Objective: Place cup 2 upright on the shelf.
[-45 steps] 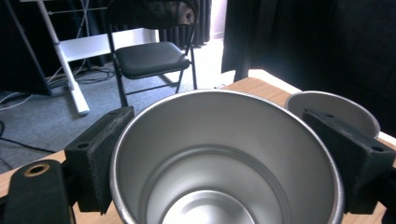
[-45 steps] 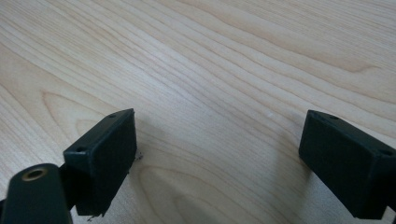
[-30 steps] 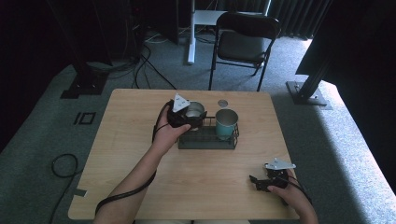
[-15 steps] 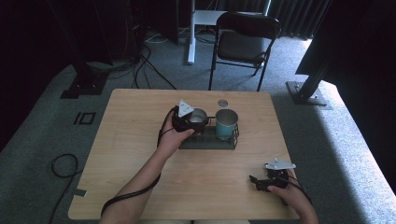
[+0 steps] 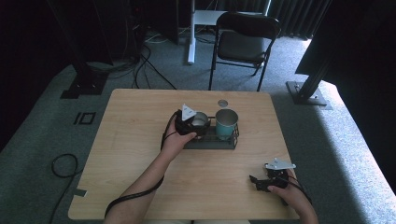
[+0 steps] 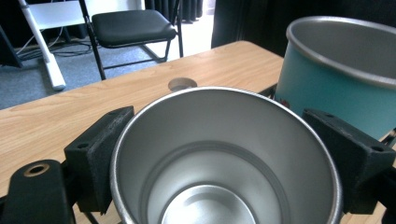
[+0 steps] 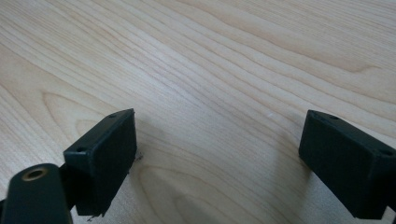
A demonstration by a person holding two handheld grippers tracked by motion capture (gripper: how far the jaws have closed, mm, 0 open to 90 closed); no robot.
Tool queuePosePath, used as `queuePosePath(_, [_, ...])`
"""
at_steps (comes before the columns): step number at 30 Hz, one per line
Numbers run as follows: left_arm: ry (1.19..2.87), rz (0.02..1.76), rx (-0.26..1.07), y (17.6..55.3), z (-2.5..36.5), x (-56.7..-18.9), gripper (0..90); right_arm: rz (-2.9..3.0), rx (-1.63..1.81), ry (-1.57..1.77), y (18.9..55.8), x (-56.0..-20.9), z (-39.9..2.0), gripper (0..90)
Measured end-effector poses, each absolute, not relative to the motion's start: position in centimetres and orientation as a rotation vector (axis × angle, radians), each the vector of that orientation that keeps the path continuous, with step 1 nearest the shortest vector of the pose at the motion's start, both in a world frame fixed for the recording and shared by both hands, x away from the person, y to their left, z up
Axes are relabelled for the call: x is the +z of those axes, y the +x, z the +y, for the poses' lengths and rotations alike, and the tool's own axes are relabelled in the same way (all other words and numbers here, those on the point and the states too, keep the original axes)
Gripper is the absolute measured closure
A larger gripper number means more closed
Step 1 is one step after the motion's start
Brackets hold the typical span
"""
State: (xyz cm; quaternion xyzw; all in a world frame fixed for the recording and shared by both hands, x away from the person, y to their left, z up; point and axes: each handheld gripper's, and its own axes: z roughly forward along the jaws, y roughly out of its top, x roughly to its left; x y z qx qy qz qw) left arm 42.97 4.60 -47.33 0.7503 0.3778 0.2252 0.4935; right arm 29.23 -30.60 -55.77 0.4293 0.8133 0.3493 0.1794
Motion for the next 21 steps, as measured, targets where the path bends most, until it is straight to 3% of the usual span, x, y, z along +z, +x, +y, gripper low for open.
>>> queuePosePath(12, [1.845,0.888,0.588,42.90,4.42,-48.33,13.4,2.299,0.987,1.213,29.23,-55.76,-30.61,10.9])
queuePosePath(18, [1.902,0.882,0.602,42.73,4.41,-48.17,3.6,2.299,0.987,1.213,29.23,-55.77,-30.60,10.9])
queuePosePath(21, [1.891,0.880,0.598,42.53,4.63,-47.87,3.4,2.299,0.987,1.213,29.23,-55.77,-30.60,10.9])
